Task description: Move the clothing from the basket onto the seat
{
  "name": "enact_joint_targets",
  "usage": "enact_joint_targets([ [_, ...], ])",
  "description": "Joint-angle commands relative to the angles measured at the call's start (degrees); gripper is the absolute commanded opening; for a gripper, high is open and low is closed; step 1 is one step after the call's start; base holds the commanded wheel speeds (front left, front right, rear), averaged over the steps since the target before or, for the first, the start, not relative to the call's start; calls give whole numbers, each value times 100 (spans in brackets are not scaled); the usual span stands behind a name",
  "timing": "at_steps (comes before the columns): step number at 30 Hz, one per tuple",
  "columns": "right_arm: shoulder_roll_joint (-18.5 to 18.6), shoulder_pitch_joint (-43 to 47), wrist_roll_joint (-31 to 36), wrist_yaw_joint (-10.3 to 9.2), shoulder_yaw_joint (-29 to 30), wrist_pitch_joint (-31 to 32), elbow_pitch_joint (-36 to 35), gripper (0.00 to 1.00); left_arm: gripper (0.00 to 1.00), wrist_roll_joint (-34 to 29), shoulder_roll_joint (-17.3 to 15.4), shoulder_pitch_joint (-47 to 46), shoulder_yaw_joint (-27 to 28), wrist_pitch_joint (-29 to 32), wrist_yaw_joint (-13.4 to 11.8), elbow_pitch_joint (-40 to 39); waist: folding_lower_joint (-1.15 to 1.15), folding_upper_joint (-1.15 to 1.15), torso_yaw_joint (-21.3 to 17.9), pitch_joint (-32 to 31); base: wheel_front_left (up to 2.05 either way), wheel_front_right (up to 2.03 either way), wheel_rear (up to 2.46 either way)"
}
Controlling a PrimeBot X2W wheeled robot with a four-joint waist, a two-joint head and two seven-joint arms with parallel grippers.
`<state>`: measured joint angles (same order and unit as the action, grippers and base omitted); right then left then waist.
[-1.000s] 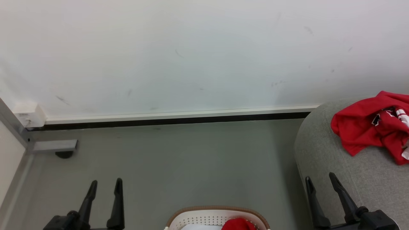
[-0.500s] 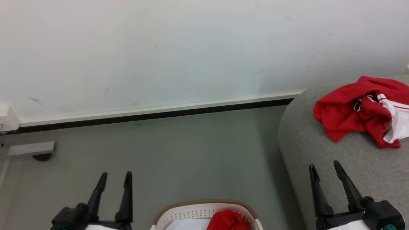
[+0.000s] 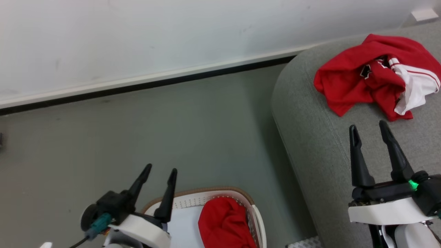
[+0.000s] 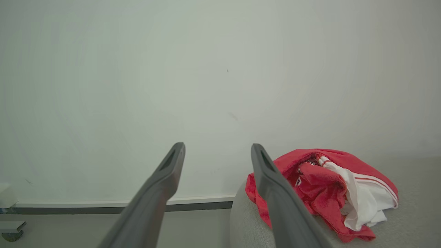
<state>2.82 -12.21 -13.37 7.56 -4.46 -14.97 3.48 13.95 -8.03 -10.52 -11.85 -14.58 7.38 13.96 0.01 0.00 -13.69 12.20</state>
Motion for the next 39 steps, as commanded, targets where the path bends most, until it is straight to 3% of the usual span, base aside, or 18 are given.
enact_joint_targets([
  [1,4,-123,-21,-15,46,-19,-70,100,100,22,-89,-122,-154,56,14,91,-1,0,-263,360,0,0,0],
  [9,1,-552,-70,-15,336,-18,-412,100,100,315,-552,-957,-1580,616,6,721,-1,0,-477,1168,0,0,0],
  [21,2,-1224,-144,-15,593,-15,-915,100,100,1153,-962,-2179,-3267,1405,8,1860,-1,0,-668,2383,0,0,0],
  [26,1,-1435,-257,-15,650,-15,-1176,100,100,1460,-1121,-2618,-3864,1455,8,2366,-1,0,-746,2827,0,0,0],
  [39,1,-1648,-783,-15,549,-16,-1454,100,100,2154,-1239,-3631,-5254,1792,8,3138,-1,0,-1042,3707,0,0,0],
])
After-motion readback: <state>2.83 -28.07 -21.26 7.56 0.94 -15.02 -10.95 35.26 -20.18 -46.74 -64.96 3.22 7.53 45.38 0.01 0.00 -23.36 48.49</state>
